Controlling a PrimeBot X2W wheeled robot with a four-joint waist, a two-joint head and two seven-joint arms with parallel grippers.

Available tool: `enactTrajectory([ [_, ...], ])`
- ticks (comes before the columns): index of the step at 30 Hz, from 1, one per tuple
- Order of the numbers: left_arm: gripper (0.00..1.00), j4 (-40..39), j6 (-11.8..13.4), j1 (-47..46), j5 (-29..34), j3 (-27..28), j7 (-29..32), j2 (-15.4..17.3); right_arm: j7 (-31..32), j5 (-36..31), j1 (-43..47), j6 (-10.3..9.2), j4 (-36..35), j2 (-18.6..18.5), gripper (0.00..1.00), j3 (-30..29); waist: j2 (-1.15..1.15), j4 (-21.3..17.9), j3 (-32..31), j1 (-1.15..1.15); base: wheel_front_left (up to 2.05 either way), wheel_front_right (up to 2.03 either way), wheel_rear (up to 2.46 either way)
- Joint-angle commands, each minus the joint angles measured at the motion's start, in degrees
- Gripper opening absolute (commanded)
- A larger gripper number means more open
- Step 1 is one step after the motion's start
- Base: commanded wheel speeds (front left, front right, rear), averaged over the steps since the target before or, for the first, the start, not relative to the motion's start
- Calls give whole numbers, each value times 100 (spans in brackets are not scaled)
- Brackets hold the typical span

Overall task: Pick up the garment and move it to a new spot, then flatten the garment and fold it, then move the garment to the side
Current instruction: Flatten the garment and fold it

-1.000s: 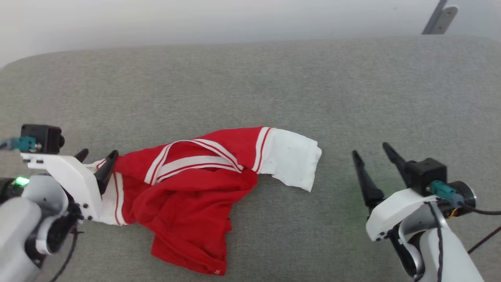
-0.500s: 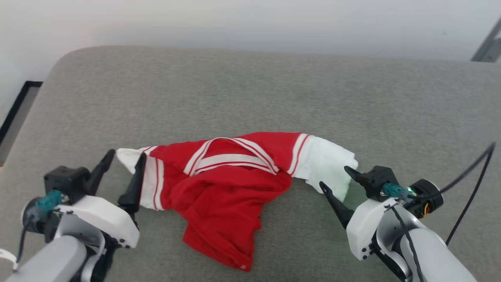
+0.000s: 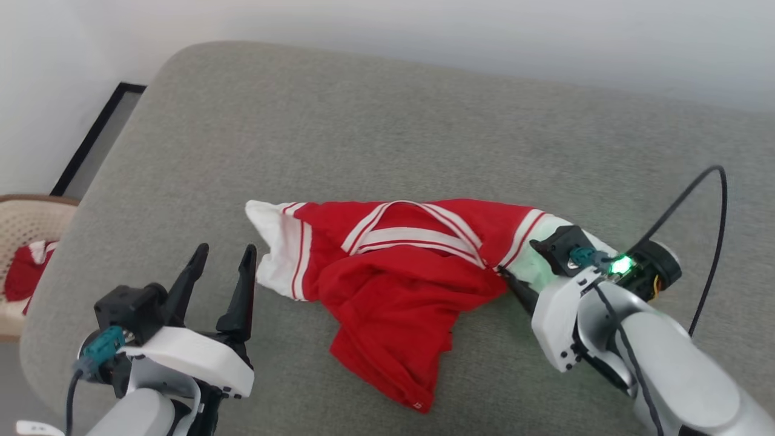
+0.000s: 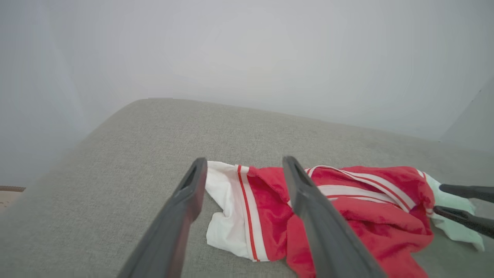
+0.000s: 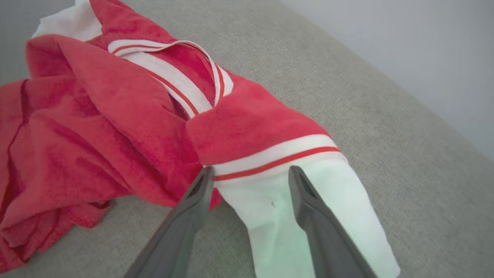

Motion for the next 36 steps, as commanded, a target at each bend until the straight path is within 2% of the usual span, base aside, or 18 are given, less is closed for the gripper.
enactTrajectory([
  [1, 100, -24, -57, 129, 154, 130, -36, -105, 56, 7, -145, -2, 91, -51, 0, 27, 0, 127, 75, 0, 0, 0, 0],
  [8, 100, -78, -328, 444, 530, 648, -35, -541, 243, 164, -421, -2, 295, -72, 0, -198, 0, 321, 186, 0, 0, 0, 0],
  [16, 100, -1, -723, 574, 890, 921, -34, -968, 380, 89, -1025, -2, 582, -291, 0, -578, 0, 540, 331, 0, 0, 0, 0],
  [24, 100, 134, -965, 614, 1179, 1078, -35, -1242, 384, 207, -1273, -2, 722, -349, 0, -513, 0, 680, 363, 0, 0, 0, 0],
  [30, 100, 178, -1114, 732, 1303, 1295, -35, -1383, 842, 552, -1031, -2, 304, -494, 0, -139, 0, 678, 316, 0, 0, 0, 0],
  [32, 100, 185, -1162, 750, 1343, 1359, -35, -1417, 1057, 713, -935, -2, 22, -606, 40, -5, 0, 666, 301, 0, 0, 0, 0],
  [33, 100, 187, -1174, 766, 1361, 1387, -35, -1435, 1159, 790, -877, -2, -132, -657, 68, 44, 0, 662, 296, 0, 0, 0, 0],
  [34, 100, 188, -1198, 783, 1370, 1421, -35, -1450, 1268, 843, -815, -2, -273, -719, 100, 85, 0, 658, 294, 0, 0, 0, 0],
  [36, 100, 189, -1229, 827, 1403, 1468, -35, -1474, 1514, 970, -665, -2, -569, -824, 100, 122, 0, 653, 287, 0, 0, 0, 0],
])
